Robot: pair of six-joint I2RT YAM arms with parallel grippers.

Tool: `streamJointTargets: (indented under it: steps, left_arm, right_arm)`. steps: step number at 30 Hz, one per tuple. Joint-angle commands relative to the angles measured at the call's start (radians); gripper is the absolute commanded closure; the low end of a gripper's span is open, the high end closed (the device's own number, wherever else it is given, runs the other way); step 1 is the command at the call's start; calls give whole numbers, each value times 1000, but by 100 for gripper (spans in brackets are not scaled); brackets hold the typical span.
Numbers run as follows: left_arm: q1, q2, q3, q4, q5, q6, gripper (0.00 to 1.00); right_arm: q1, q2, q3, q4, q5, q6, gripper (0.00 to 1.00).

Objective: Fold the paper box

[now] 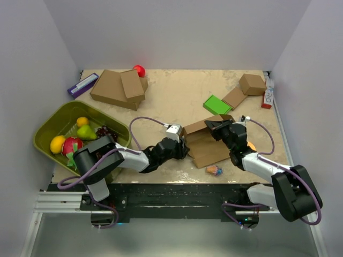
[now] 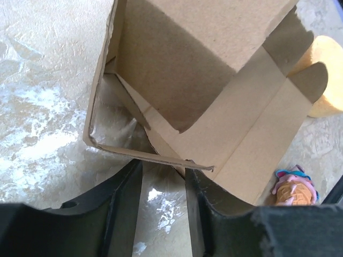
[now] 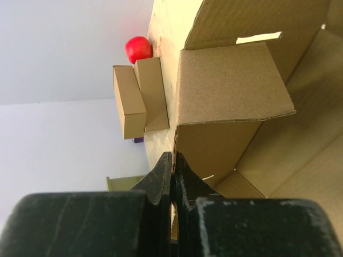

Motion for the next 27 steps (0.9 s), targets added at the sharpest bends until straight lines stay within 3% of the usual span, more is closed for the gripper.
streamJointTargets:
  steps: [1, 17, 27]
  left_arm:
    - [1, 9, 24, -24, -29, 38, 63]
    - [1, 14, -46, -90, 12, 14, 67]
    - [1, 50, -64, -133, -17, -2, 63]
  right_arm:
    - [6, -25, -14, 15, 13, 1, 100]
    - [6, -37, -3, -5, 23, -5, 100]
    - [6, -46, 0, -10, 25, 9, 100]
